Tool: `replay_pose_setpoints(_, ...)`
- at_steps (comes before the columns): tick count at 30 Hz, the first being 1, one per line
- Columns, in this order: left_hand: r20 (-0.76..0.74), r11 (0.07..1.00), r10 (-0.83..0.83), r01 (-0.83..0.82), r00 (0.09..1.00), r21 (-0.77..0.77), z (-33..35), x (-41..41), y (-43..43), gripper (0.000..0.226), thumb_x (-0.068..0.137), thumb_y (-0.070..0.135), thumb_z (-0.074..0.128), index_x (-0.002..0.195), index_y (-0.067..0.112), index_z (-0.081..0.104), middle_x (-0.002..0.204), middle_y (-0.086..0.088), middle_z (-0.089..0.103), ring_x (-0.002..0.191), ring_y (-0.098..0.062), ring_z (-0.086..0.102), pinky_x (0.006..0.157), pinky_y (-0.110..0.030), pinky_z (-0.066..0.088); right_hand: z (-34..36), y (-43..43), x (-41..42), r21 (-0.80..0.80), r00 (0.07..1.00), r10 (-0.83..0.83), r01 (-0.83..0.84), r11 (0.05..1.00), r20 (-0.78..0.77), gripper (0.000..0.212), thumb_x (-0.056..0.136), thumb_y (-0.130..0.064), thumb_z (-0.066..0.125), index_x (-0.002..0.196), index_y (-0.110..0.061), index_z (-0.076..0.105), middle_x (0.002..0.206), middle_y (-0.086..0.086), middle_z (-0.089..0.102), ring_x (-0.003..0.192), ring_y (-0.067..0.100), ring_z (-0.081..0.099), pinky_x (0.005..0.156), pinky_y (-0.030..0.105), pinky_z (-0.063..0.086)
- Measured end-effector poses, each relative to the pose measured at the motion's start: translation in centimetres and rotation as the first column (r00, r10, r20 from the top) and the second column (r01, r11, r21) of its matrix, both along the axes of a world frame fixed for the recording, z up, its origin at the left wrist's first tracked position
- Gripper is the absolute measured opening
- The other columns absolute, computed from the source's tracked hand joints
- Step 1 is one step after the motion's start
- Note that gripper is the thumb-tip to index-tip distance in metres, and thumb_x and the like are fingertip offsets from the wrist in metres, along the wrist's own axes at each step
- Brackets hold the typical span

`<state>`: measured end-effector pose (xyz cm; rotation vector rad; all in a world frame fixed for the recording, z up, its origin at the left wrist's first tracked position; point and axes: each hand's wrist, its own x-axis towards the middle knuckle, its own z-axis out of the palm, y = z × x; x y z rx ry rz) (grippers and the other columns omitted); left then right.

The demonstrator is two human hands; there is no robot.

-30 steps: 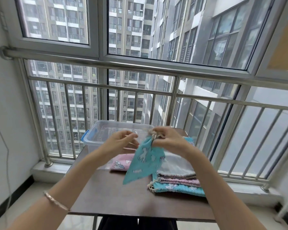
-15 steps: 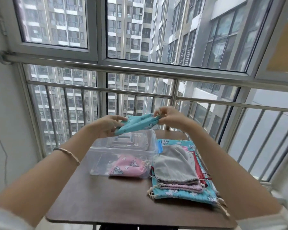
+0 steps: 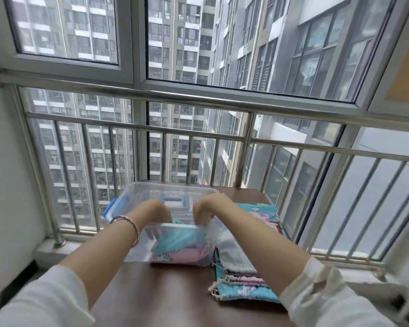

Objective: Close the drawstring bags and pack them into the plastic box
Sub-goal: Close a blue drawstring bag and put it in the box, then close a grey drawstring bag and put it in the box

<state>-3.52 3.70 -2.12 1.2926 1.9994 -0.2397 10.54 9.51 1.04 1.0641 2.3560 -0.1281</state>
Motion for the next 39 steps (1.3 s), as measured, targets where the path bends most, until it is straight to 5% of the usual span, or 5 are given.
replay_pose_setpoints(5, 0.025, 0.996, -0.011, 0.013, 1.000, -0.091, -0.2, 0.0, 0.5, 0.042, 0.092, 0.011, 0.058, 0.134, 0.010, 0.052, 0.128, -0.018, 0.059, 0.104, -0.027, 0.067, 0.081, -0.035, 0.058, 0.0, -0.9, -0.9, -0.083, 0.995, -0.083, 0.087, 0.993, 0.049, 0.046, 0.101, -0.032, 0.032, 0.134, -0.005, 0.050, 0.133, 0.008, 0.057, 0.119, 0.022, 0.057, 0.094, 0.032, 0.047)
replay_pose_setpoints(16, -0.287, 0.980, -0.192, 0.200, 0.939, -0.001, 0.7, -0.4, -0.4, 0.042, 0.088, 0.031, 0.065, 0.127, 0.015, 0.061, 0.119, -0.004, 0.066, 0.099, -0.018, 0.063, 0.089, -0.029, 0.051, -1.5, -1.2, -1.8, -0.020, 0.999, -0.049, 0.049, 0.999, 0.020, 0.045, 0.099, -0.031, 0.039, 0.137, -0.006, 0.047, 0.135, 0.011, 0.054, 0.109, 0.025, 0.057, 0.086, 0.032, 0.048)
replay_pose_setpoints(28, -0.034, 0.962, 0.185, -0.188, 0.982, -0.200, 0.4, 0.0, 0.2, 0.068, 0.084, 0.035, 0.070, 0.133, -0.006, 0.046, 0.133, -0.015, 0.057, 0.109, -0.021, 0.065, 0.103, -0.036, 0.046, -3.8, 0.0, -1.7, 0.027, 0.995, -0.089, 0.090, 0.996, -0.040, 0.049, 0.101, -0.031, 0.036, 0.147, -0.014, 0.036, 0.149, 0.008, 0.041, 0.130, 0.025, 0.046, 0.090, 0.033, 0.040)
replay_pose_setpoints(34, -0.030, 0.909, 0.089, -0.069, 0.996, 0.410, 1.4, 2.4, 1.4, 0.025, 0.094, 0.014, 0.053, 0.114, -0.001, 0.057, 0.109, -0.013, 0.066, 0.080, -0.019, 0.062, 0.066, -0.027, 0.058, -0.3, 0.0, 0.2, 0.023, 0.876, -0.037, 0.055, 0.998, -0.481, 0.018, 0.088, -0.008, 0.049, 0.070, -0.008, 0.051, 0.071, 0.006, 0.054, 0.062, 0.019, 0.047, 0.059, 0.030, 0.042)
replay_pose_setpoints(39, 0.032, 0.701, -0.017, -0.011, 0.999, 0.713, 4.2, 9.4, 1.6, 0.017, 0.089, 0.004, 0.046, 0.084, 0.003, 0.062, 0.076, -0.011, 0.066, 0.065, -0.020, 0.062, 0.068, -0.033, 0.060, 3.6, 0.9, 6.3, -0.015, 0.666, -0.113, 0.151, 0.988, -0.737, 0.024, 0.089, -0.011, 0.055, 0.088, 0.009, 0.069, 0.078, 0.019, 0.067, 0.064, 0.017, 0.053, 0.061, 0.028, 0.048)
